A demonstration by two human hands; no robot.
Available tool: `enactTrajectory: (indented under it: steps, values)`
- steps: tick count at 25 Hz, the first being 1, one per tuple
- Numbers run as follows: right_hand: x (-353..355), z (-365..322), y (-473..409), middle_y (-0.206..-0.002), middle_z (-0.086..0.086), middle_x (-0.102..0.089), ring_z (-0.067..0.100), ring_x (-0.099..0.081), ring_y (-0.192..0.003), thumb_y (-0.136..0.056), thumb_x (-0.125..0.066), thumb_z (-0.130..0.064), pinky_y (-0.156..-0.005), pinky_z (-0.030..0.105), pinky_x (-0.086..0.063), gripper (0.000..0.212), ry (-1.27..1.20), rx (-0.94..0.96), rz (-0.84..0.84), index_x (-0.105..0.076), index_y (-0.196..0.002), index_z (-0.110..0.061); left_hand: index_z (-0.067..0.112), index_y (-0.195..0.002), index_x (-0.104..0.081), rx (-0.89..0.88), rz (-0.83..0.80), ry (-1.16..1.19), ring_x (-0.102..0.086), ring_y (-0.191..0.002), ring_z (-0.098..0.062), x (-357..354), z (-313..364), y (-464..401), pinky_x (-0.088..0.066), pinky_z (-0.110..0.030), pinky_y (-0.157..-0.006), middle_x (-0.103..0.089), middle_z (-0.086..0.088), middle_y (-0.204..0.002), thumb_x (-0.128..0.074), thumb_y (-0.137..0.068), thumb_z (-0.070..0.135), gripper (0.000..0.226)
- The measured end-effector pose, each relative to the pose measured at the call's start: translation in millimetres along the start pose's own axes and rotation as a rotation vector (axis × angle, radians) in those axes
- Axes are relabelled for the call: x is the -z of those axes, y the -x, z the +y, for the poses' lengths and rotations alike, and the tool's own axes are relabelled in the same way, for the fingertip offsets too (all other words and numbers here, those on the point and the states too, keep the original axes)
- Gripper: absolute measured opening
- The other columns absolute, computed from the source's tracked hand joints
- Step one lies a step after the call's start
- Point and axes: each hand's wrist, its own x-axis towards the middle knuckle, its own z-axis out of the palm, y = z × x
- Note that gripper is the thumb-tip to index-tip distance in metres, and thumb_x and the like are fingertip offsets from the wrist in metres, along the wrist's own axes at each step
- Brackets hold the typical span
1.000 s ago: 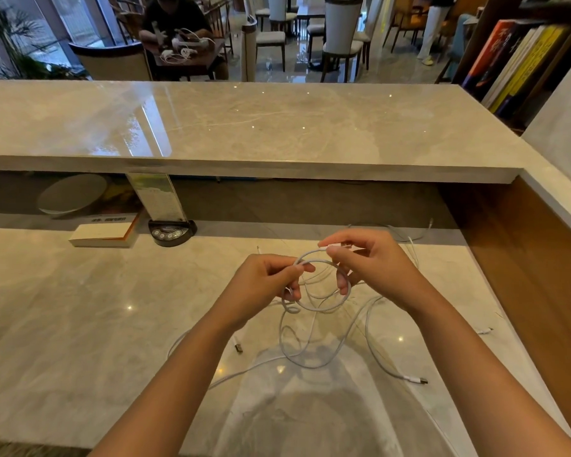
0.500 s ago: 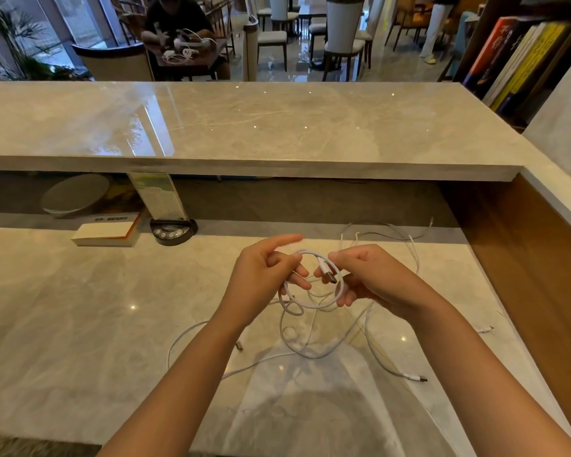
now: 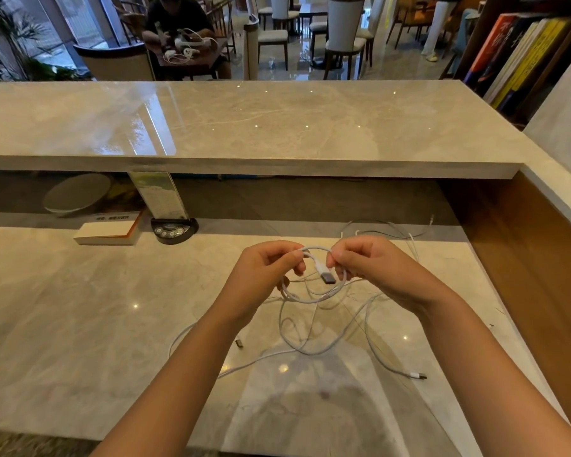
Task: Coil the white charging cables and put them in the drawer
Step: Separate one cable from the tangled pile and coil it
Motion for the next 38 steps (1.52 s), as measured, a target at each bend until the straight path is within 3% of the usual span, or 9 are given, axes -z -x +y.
enactTrajectory:
  steps: [3, 5, 7, 9, 15, 21, 26, 31, 38]
  values:
    - [-5.4, 2.6, 0.5, -0.080, 0.002, -0.066, 0.007, -0.063, -0.071, -0.090, -0.052, -0.005, -0.073, 0.022, -0.050, 0.018, -0.063, 0.045, 0.061, -0.065, -0.097, -0.015, 0.012, -0.077, -0.069, 0.120, -0.017, 0.185, -0.058, -0.061, -0.005, -1.6, 1.8, 1.3, -0.041, -0.020, -0.055, -0.064, 0.004, -0.064, -0.050, -0.093, 0.013, 0.025]
    - [-8.8, 2.7, 3.9, -0.100, -0.003, -0.068, 0.007, -0.067, -0.087, -0.083, -0.061, -0.002, -0.080, 0.022, -0.054, 0.045, -0.011, 0.083, 0.004, -0.054, -0.118, -0.029, 0.014, -0.082, -0.070, 0.158, 0.103, 0.214, -0.059, -0.056, -0.003, -2.3, 2.2, 0.2, -0.040, -0.022, -0.057, -0.065, 0.006, -0.060, -0.052, -0.092, 0.013, 0.021]
    - [-14.3, 2.5, 5.1, -0.104, -0.011, -0.065, 0.003, -0.065, -0.091, -0.078, -0.071, -0.013, -0.082, 0.014, -0.052, 0.050, 0.272, 0.181, 0.079, -0.051, -0.118, -0.037, 0.015, -0.087, -0.070, 0.153, 0.142, 0.199, -0.061, -0.056, -0.003, -1.8, 2.4, 0.0, -0.041, -0.022, -0.058, -0.068, 0.006, -0.061, -0.053, -0.092, 0.014, 0.018]
    - [-18.6, 3.7, 2.6, -0.089, -0.011, -0.067, 0.002, -0.065, -0.081, -0.080, -0.070, -0.018, -0.074, 0.009, -0.049, 0.029, 0.345, 0.327, 0.268, -0.061, -0.106, -0.029, 0.016, -0.091, -0.070, 0.160, 0.099, 0.206, -0.063, -0.060, -0.005, -0.5, 2.6, 1.4, -0.045, -0.021, -0.058, -0.070, 0.004, -0.065, -0.053, -0.092, 0.015, 0.017]
    - [-13.3, 5.5, -8.5, -0.076, 0.005, -0.069, 0.013, -0.067, -0.059, -0.089, -0.056, -0.008, -0.063, 0.019, -0.054, 0.010, -0.107, 0.240, 0.369, -0.066, -0.091, -0.007, 0.008, -0.092, -0.070, 0.278, -0.081, 0.413, -0.062, -0.060, -0.009, 3.1, 2.0, 0.3, -0.050, -0.016, -0.055, -0.068, -0.002, -0.067, -0.047, -0.094, 0.016, 0.025]
    - [-16.3, 12.6, -15.4, -0.086, 0.004, -0.069, 0.013, -0.069, -0.072, -0.094, -0.050, -0.018, -0.072, 0.025, -0.055, 0.013, -0.305, 0.115, 0.426, -0.062, -0.099, -0.018, 0.005, -0.091, -0.067, 0.291, -0.159, 0.576, -0.065, -0.067, -0.010, -3.0, -3.1, -7.0, -0.054, -0.021, -0.065, -0.068, -0.005, -0.075, -0.048, -0.094, 0.011, 0.020]
    - [-41.7, 32.0, -8.5, -0.105, 0.000, -0.071, 0.011, -0.064, -0.105, -0.098, -0.034, -0.030, -0.101, 0.029, -0.040, 0.028, -0.622, -0.052, 0.133, -0.057, -0.113, -0.029, 0.006, -0.093, -0.061, 0.119, -0.032, 0.741, -0.071, -0.078, -0.015, -6.6, -1.6, -13.6, -0.056, -0.027, -0.080, -0.073, -0.006, -0.076, -0.042, -0.095, 0.009, 0.020]
    - [-49.2, 44.7, -4.7, -0.073, -0.001, -0.065, 0.013, -0.062, -0.075, -0.094, -0.048, -0.008, -0.079, 0.021, -0.049, 0.020, -0.199, 0.061, -0.012, -0.067, -0.088, -0.012, 0.009, -0.094, -0.062, 0.002, 0.019, 0.625, -0.066, -0.066, -0.012, -0.7, -1.2, -17.9, -0.057, -0.024, -0.070, -0.066, 0.001, -0.063, -0.043, -0.095, 0.011, 0.020]
    - [-1.4, 65.3, -5.8, -0.067, 0.005, -0.059, 0.014, -0.055, -0.063, -0.089, -0.059, -0.021, -0.067, 0.025, -0.050, 0.022, 0.000, -0.210, -0.137, -0.067, -0.070, -0.016, 0.012, -0.081, -0.060, -0.020, -0.040, 0.654, -0.060, -0.056, -0.007, 29.1, 0.3, -16.4, -0.054, -0.019, -0.058, -0.063, 0.002, -0.060, -0.037, -0.096, 0.013, 0.027]
